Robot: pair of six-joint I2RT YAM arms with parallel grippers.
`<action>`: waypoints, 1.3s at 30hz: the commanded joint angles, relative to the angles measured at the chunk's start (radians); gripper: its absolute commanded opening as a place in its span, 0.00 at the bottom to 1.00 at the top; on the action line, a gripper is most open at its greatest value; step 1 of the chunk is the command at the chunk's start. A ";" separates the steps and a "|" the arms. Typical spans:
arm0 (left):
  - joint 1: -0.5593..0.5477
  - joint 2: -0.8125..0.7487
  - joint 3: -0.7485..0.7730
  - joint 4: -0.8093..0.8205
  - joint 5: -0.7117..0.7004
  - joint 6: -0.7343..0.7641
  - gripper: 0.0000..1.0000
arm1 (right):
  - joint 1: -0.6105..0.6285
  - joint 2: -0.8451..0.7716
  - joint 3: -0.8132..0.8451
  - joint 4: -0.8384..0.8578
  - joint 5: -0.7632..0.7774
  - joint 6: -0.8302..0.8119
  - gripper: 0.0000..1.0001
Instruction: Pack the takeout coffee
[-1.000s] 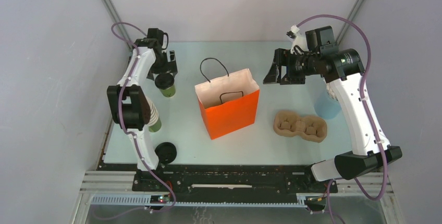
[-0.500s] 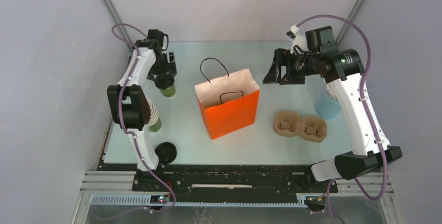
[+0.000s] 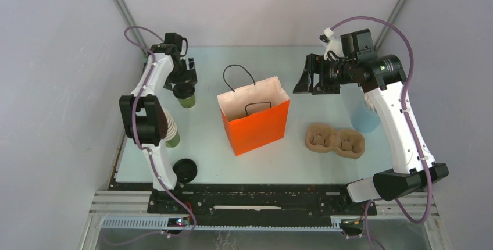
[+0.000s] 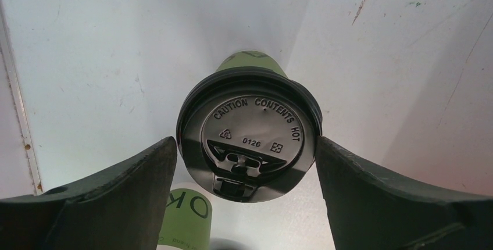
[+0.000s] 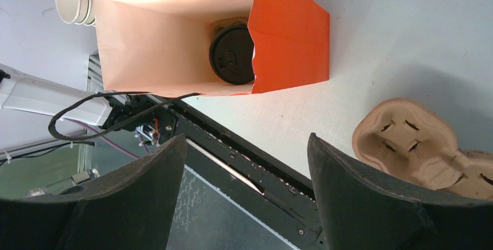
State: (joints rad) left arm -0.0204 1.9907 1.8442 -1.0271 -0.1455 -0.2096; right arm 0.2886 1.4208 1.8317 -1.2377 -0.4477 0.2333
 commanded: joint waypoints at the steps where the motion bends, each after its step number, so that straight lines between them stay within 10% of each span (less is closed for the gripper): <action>1: 0.010 -0.022 -0.030 0.002 0.001 0.004 0.90 | -0.006 -0.028 0.003 0.021 -0.013 0.011 0.85; 13: 0.007 -0.181 -0.038 -0.011 0.028 -0.062 0.71 | 0.010 0.018 0.022 0.050 0.034 0.051 0.83; 39: -0.147 -0.961 -0.148 -0.097 0.136 -0.276 0.63 | 0.333 0.353 0.224 0.035 0.614 -0.027 0.55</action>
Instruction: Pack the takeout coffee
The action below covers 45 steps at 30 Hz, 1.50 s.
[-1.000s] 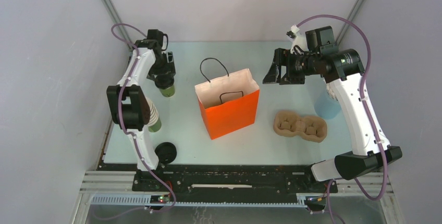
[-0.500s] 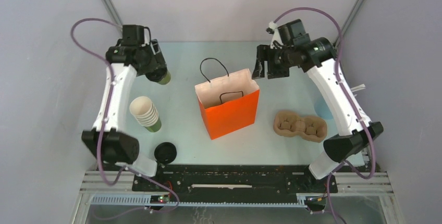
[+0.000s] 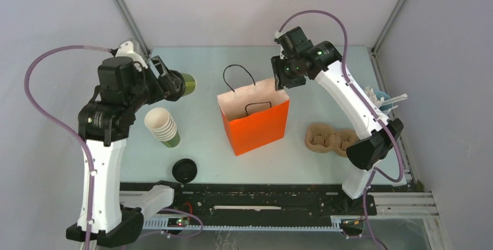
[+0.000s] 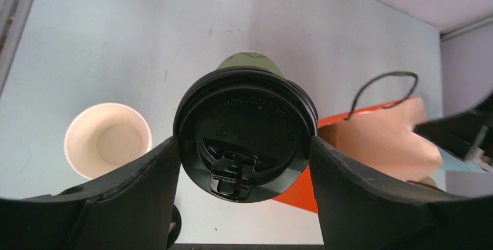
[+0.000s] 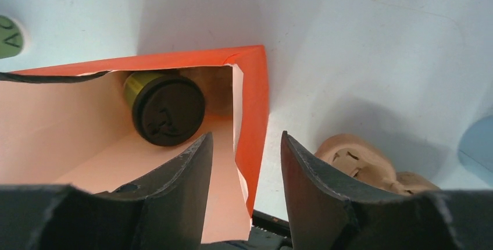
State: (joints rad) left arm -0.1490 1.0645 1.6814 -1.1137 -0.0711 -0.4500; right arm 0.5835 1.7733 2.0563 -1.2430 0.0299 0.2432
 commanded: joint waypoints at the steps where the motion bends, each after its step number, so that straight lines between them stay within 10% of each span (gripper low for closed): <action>1: -0.021 -0.047 0.014 -0.008 0.063 -0.040 0.63 | 0.042 0.002 -0.009 0.052 0.152 -0.044 0.54; 17: -0.023 -0.141 0.000 -0.004 0.180 -0.004 0.61 | 0.070 0.044 -0.033 0.159 0.126 -0.067 0.10; 45: -0.023 -0.214 0.104 -0.078 0.271 0.102 0.56 | 0.160 -0.196 -0.233 0.477 -0.005 -0.166 0.00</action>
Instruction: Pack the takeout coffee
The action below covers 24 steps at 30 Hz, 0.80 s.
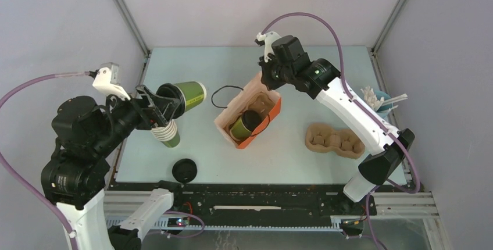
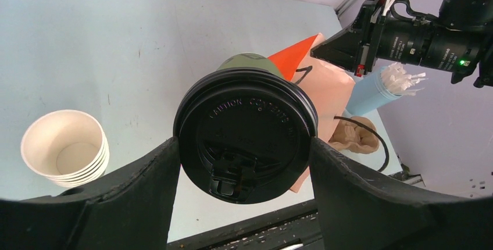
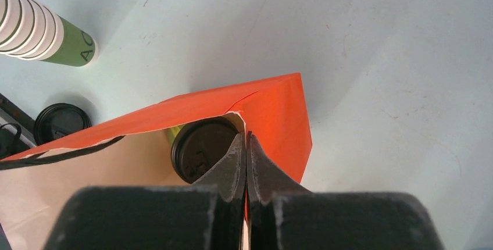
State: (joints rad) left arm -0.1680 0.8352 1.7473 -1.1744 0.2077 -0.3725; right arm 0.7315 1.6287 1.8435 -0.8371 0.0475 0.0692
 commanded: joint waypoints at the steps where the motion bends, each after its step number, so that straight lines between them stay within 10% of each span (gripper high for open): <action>1: -0.004 0.022 0.047 -0.022 0.000 0.024 0.55 | 0.013 -0.063 -0.037 0.081 -0.024 0.009 0.00; 24: -0.004 0.082 0.138 -0.088 -0.003 0.025 0.54 | -0.017 -0.065 -0.098 0.078 -0.015 0.095 0.00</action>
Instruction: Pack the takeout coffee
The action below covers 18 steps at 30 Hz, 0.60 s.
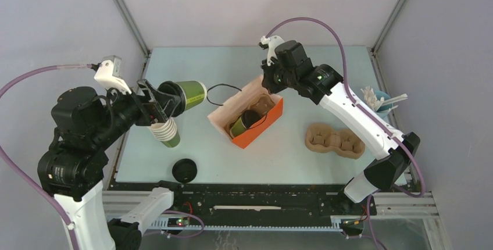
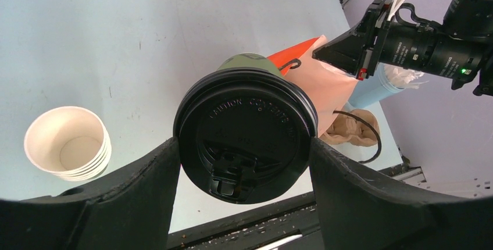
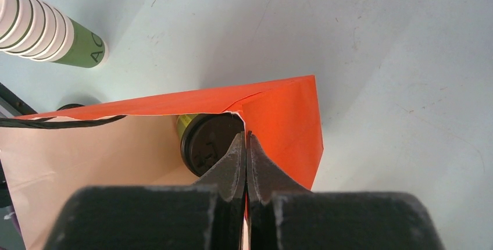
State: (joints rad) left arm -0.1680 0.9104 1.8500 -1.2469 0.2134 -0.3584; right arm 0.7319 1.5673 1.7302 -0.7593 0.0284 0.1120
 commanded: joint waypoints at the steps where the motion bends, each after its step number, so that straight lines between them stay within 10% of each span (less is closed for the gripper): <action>1: -0.004 0.007 0.034 -0.025 -0.028 0.006 0.54 | -0.026 0.007 0.021 -0.013 0.003 0.061 0.00; 18: -0.002 0.206 -0.078 -0.103 -0.275 -0.059 0.52 | -0.162 0.021 0.012 -0.131 -0.018 0.186 0.03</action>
State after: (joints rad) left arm -0.1680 1.0260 1.8141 -1.3983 0.0044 -0.4034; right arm 0.5869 1.6234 1.7378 -0.8783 0.0170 0.2554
